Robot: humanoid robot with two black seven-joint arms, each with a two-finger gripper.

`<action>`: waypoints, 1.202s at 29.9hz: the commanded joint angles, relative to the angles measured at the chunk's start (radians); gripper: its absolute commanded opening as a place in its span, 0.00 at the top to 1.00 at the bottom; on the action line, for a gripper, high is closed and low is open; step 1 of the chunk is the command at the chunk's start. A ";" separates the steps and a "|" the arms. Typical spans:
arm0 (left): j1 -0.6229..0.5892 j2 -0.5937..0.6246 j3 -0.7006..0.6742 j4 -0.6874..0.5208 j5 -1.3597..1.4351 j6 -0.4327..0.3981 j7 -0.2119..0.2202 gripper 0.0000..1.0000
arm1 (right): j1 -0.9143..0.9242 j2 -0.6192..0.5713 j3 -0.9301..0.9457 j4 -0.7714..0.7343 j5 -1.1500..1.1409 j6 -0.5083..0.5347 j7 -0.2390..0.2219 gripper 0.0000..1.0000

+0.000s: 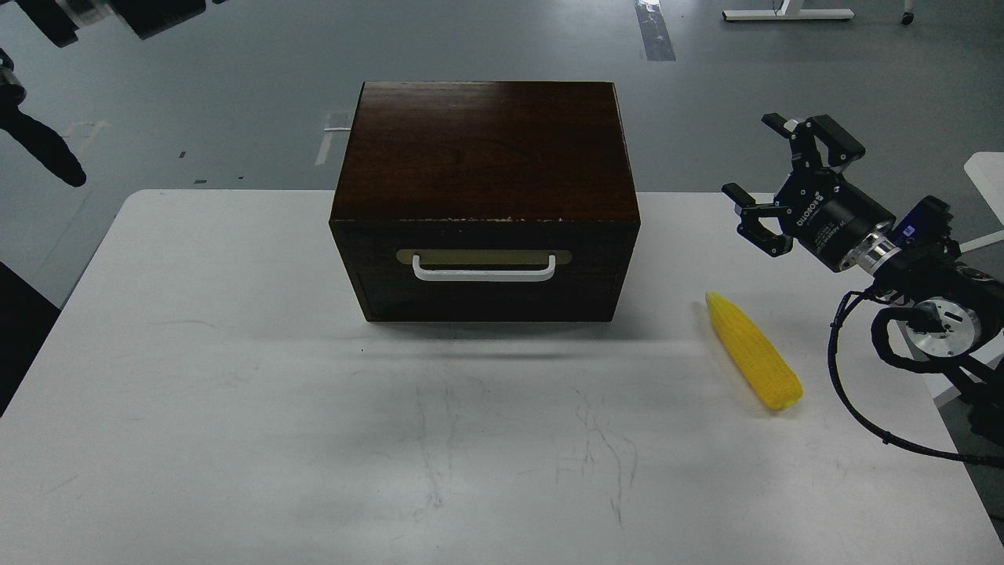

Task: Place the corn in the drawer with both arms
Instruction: 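Raise the left arm up and away from the table, then lower the left gripper onto the white drawer handle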

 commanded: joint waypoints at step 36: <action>-0.584 -0.486 0.883 -0.004 0.987 0.000 -0.050 0.03 | -0.035 -0.021 0.009 -0.006 0.000 0.000 0.011 0.00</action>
